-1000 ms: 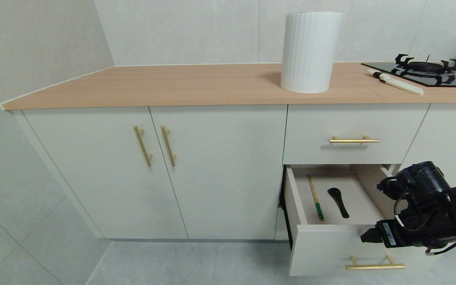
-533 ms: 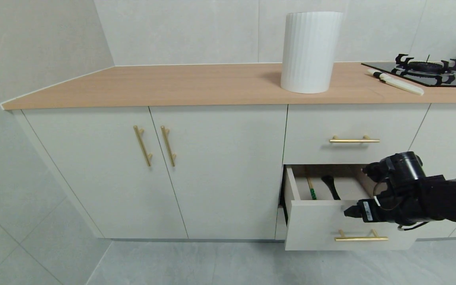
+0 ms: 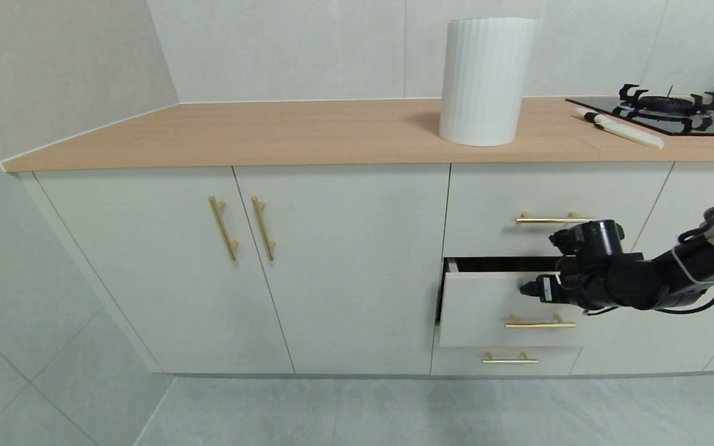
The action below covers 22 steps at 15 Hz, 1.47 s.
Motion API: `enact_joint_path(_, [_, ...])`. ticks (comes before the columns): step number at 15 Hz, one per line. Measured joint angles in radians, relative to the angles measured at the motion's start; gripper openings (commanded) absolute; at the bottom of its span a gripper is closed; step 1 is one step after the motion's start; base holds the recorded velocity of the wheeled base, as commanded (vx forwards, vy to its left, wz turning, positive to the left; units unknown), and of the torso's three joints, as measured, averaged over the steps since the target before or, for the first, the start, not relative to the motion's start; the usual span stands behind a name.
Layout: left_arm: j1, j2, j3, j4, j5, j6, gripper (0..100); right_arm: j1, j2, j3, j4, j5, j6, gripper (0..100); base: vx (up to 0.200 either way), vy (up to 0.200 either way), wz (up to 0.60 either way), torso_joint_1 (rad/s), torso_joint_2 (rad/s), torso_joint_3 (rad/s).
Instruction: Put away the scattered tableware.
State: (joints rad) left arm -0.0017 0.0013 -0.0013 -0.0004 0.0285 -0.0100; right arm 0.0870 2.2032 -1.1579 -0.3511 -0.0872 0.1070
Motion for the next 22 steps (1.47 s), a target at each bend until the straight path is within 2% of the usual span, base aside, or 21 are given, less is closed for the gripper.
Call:
enact_joint_path(2, [0.000,0.000,0.001,0.000,0.000,0.000,100,-0.014,0.060,-0.014,-0.160,-0.002,0.005,100,0.000,0.000,0.00,0.000,0.00,0.000])
enact_joint_path(6, [0.000,0.000,0.001,0.000,0.000,0.000,100,-0.019,0.137,-0.016,-0.341,-0.015,0.060,100,0.000,0.000,0.00,0.000,0.00,0.000])
enact_joint_path(13, [0.000,0.000,0.000,0.000,0.000,0.000,100,-0.020,0.127,0.021,-0.385,-0.047,0.064,100,0.000,0.000,0.00,0.000,0.00,0.000])
enact_joint_path(18, [0.000,0.000,0.001,0.000,0.000,0.000,100,-0.015,-0.114,0.247,-0.392,-0.056,0.063,100,0.000,0.000,0.00,0.000,0.00,0.000])
enact_joint_path(22, [0.000,0.000,0.001,0.000,0.000,0.000,100,-0.011,-0.433,0.482,-0.440,-0.153,0.056,100,0.000,0.000,0.00,0.000,0.00,0.000])
